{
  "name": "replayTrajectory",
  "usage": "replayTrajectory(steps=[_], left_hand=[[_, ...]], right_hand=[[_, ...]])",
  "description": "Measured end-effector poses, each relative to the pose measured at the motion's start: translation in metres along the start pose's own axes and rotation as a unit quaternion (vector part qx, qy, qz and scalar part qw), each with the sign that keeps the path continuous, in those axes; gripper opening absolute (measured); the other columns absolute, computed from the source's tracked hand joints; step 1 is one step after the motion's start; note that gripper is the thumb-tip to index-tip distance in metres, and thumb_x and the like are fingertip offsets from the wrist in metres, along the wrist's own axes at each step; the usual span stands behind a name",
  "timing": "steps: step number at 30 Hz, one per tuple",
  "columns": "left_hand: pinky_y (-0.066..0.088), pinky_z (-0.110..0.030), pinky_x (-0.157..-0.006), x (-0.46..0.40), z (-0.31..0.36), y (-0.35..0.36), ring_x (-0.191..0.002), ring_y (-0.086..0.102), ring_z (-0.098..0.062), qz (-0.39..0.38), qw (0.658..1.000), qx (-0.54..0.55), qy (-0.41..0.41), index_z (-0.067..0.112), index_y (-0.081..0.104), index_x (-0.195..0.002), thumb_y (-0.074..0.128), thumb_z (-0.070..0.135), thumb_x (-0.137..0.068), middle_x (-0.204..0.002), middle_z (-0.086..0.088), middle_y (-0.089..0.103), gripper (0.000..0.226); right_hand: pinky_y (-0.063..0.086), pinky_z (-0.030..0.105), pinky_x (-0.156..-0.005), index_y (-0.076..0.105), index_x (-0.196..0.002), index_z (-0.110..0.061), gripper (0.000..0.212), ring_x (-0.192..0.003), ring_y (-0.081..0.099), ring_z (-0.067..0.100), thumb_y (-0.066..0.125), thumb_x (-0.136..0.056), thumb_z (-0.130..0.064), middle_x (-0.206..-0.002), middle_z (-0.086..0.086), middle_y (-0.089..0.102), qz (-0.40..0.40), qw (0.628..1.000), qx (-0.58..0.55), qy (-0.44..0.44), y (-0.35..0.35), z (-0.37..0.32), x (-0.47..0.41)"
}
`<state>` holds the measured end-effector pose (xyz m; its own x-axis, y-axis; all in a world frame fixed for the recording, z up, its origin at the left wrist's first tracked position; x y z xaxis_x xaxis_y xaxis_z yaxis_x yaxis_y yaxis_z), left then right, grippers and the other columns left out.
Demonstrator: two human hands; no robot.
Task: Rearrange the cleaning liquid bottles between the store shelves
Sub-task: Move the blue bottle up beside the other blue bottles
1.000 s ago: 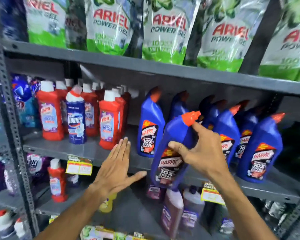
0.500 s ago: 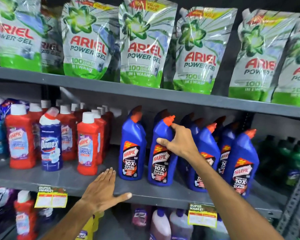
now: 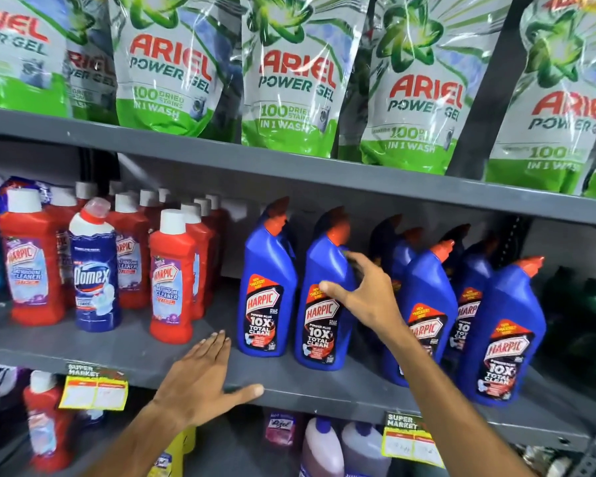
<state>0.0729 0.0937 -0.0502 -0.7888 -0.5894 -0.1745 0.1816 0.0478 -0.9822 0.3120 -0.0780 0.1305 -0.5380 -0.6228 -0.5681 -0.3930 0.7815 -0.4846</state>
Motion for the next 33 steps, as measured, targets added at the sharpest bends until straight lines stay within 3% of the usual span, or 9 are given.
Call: replayTrajectory(steps=[3, 6, 11, 14, 18, 24, 33], left_hand=[[-0.002, -0.030, -0.127, 0.000, 0.000, 0.000, -0.164, 0.002, -0.017, 0.004, 1.000, -0.003, 0.003, 0.009, 0.003, -0.168, 0.003, 0.111, -0.065, -0.179, -0.008, 0.002, 0.145], [-0.002, -0.029, -0.126, 0.000, 0.000, 0.001, -0.164, 0.003, -0.017, 0.010, 1.000, -0.008, 0.005, 0.009, 0.004, -0.168, 0.004, 0.111, -0.067, -0.179, -0.007, 0.002, 0.143], [-0.001, -0.028, -0.124, 0.000, 0.000, 0.000, -0.164, 0.004, -0.016, 0.016, 1.000, -0.011, 0.002, 0.011, 0.004, -0.168, 0.005, 0.110, -0.068, -0.179, -0.006, 0.003, 0.142], [-0.002, -0.028, -0.125, 0.000, 0.000, 0.001, -0.164, 0.002, -0.016, 0.009, 1.000, -0.012, 0.002, 0.011, 0.003, -0.168, 0.005, 0.110, -0.068, -0.179, -0.006, 0.001, 0.141], [-0.004, -0.028, -0.124, 0.001, 0.001, -0.001, -0.164, 0.002, -0.015, 0.005, 1.000, -0.013, 0.001, 0.011, 0.004, -0.168, 0.006, 0.110, -0.069, -0.179, -0.005, 0.002, 0.140], [-0.004, -0.029, -0.124, 0.001, 0.000, 0.000, -0.164, 0.001, -0.016, -0.005, 1.000, -0.006, -0.002, 0.011, 0.001, -0.168, 0.006, 0.110, -0.068, -0.179, -0.005, 0.000, 0.141], [-0.001, -0.031, -0.126, 0.004, 0.004, -0.003, -0.164, 0.000, -0.016, -0.024, 1.000, 0.004, -0.007, 0.012, -0.002, -0.168, 0.005, 0.111, -0.066, -0.179, -0.005, -0.001, 0.142]], right_hand=[[0.061, 0.029, -0.093, 0.059, -0.137, -0.023, 0.085, -0.114, 0.075, 0.013, 0.103, -0.064, -0.027, -0.124, -0.005, 0.078, -0.031, 0.990, -0.117, 0.076, 0.021, 0.051, 0.034], [0.062, 0.034, -0.096, 0.056, -0.138, -0.017, 0.091, -0.116, 0.075, 0.016, 0.104, -0.060, -0.012, -0.126, 0.001, 0.078, -0.087, 0.975, -0.156, 0.136, 0.047, 0.094, 0.066], [0.062, 0.034, -0.096, 0.065, -0.131, -0.015, 0.080, -0.111, 0.077, 0.017, 0.104, -0.061, -0.020, -0.117, -0.002, 0.082, -0.103, 0.971, -0.156, 0.149, 0.060, 0.114, 0.077], [0.061, 0.038, -0.097, 0.067, -0.130, -0.017, 0.083, -0.110, 0.077, 0.016, 0.102, -0.056, -0.032, -0.117, -0.002, 0.082, -0.089, 0.972, -0.164, 0.142, 0.059, 0.113, 0.078], [0.061, 0.033, -0.095, 0.066, -0.127, -0.021, 0.083, -0.108, 0.077, 0.013, 0.100, -0.053, -0.040, -0.115, -0.007, 0.082, -0.075, 0.972, -0.172, 0.139, 0.057, 0.114, 0.078], [0.061, 0.024, -0.090, 0.065, -0.129, -0.023, 0.080, -0.109, 0.077, 0.009, 0.102, -0.059, -0.037, -0.117, -0.009, 0.081, -0.091, 0.967, -0.183, 0.154, 0.056, 0.114, 0.081], [0.060, 0.038, -0.102, 0.062, -0.134, -0.023, 0.076, -0.115, 0.075, 0.011, 0.101, -0.069, -0.028, -0.122, -0.006, 0.080, -0.110, 0.963, -0.185, 0.164, 0.058, 0.113, 0.081]])
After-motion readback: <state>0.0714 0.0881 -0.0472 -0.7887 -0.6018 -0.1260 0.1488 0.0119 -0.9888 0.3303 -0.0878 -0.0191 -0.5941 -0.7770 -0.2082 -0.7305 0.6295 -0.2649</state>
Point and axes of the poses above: each hand's wrist, its own x-axis away from the middle knuckle, its own y-axis out of the palm, z = x × y, the point moved 8 cm from there along -x, towards the middle knuckle
